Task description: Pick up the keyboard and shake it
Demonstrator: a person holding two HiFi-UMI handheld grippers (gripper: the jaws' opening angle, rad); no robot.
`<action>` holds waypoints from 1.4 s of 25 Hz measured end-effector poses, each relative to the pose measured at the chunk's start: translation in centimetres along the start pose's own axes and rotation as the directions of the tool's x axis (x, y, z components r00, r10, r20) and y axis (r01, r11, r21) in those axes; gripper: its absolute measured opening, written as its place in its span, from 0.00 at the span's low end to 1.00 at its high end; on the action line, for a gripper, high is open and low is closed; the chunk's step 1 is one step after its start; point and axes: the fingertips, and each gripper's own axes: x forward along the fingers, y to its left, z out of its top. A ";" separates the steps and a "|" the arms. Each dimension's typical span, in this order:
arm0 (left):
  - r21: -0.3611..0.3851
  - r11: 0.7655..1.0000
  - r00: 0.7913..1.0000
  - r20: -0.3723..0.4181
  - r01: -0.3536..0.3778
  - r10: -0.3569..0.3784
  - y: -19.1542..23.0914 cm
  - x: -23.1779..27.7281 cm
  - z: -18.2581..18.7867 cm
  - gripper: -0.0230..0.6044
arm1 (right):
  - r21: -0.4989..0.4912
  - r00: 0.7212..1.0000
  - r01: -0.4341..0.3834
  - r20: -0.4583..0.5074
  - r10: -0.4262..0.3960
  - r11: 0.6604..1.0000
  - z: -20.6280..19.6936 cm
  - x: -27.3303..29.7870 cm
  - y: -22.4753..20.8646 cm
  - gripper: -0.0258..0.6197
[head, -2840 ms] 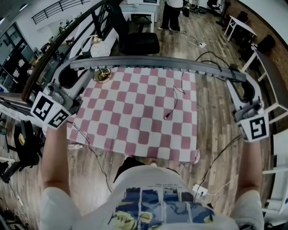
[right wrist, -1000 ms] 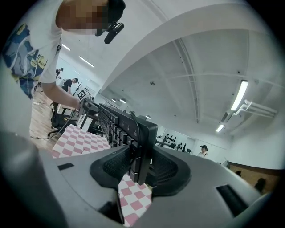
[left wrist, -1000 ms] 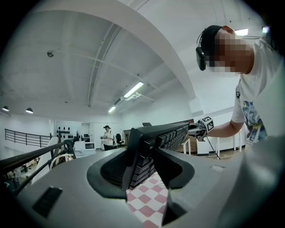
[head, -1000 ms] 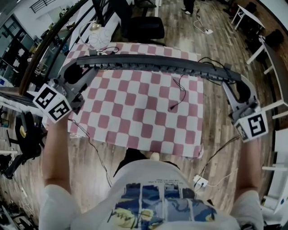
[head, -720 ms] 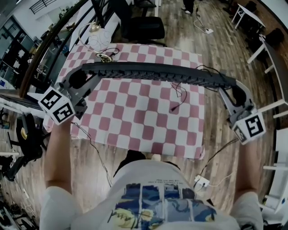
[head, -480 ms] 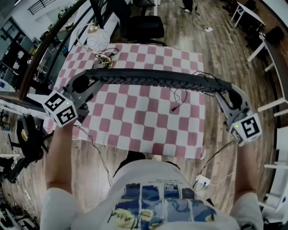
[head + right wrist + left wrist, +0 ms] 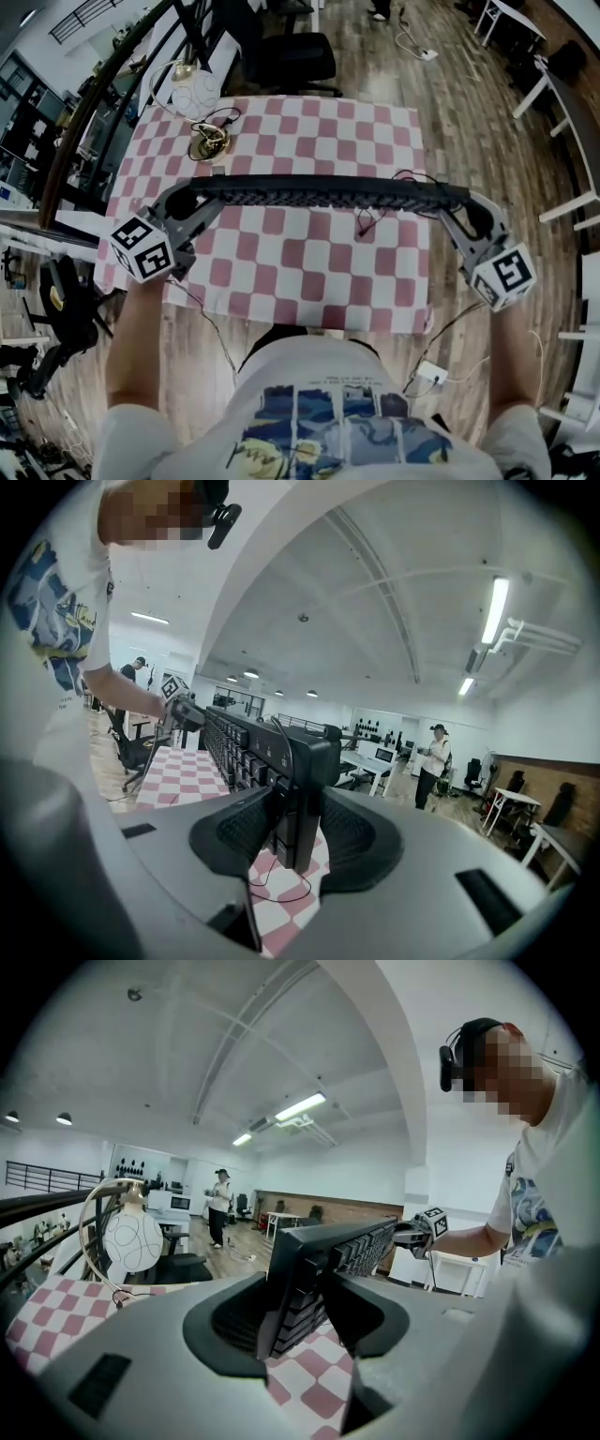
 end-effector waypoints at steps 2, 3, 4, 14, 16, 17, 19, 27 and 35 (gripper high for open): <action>-0.019 1.000 1.000 -0.022 0.008 -0.009 0.0 0.3 -1.0 0.32 | 0.028 1.000 -0.007 -0.027 0.008 1.000 -1.0 0.0 0.1 0.28; -0.026 1.000 0.999 -0.032 0.014 -0.015 0.0 0.5 -1.3 0.32 | 0.037 0.999 -0.009 -0.036 0.010 0.999 -1.3 0.0 0.2 0.28; -0.033 0.999 0.999 -0.043 0.019 -0.020 0.0 0.7 -1.7 0.32 | 0.043 0.999 -0.009 -0.043 0.011 0.999 -1.7 0.0 0.2 0.27; -0.115 0.992 0.990 -0.125 0.048 -0.062 0.6 1.8 -5.6 0.32 | 0.114 0.995 -0.006 -0.097 0.018 0.993 -4.6 0.5 1.3 0.28; -0.130 0.990 0.987 -0.142 0.053 -0.072 0.6 2.0 -6.4 0.32 | 0.128 0.994 -0.005 -0.111 0.019 0.992 -5.2 0.5 1.5 0.28; -0.137 0.989 0.986 -0.149 0.056 -0.076 0.6 2.1 -6.7 0.32 | 0.135 0.993 -0.004 -0.117 0.020 0.991 -5.5 0.5 1.6 0.28; -0.150 0.987 0.983 -0.162 0.059 -0.084 0.7 2.2 -7.2 0.32 | 0.150 0.992 -0.002 -0.127 0.021 0.989 -6.0 0.6 1.8 0.28; -0.193 0.978 0.966 -0.228 0.073 -0.118 1.1 2.7 -9.6 0.32 | 0.197 0.985 0.003 -0.170 0.031 0.980 -8.2 1.0 2.8 0.28; -0.230 0.970 0.945 -0.293 0.080 -0.147 1.5 2.9 -12.0 0.32 | 0.250 0.976 -0.001 -0.210 0.055 0.968 -10.9 1.7 3.9 0.28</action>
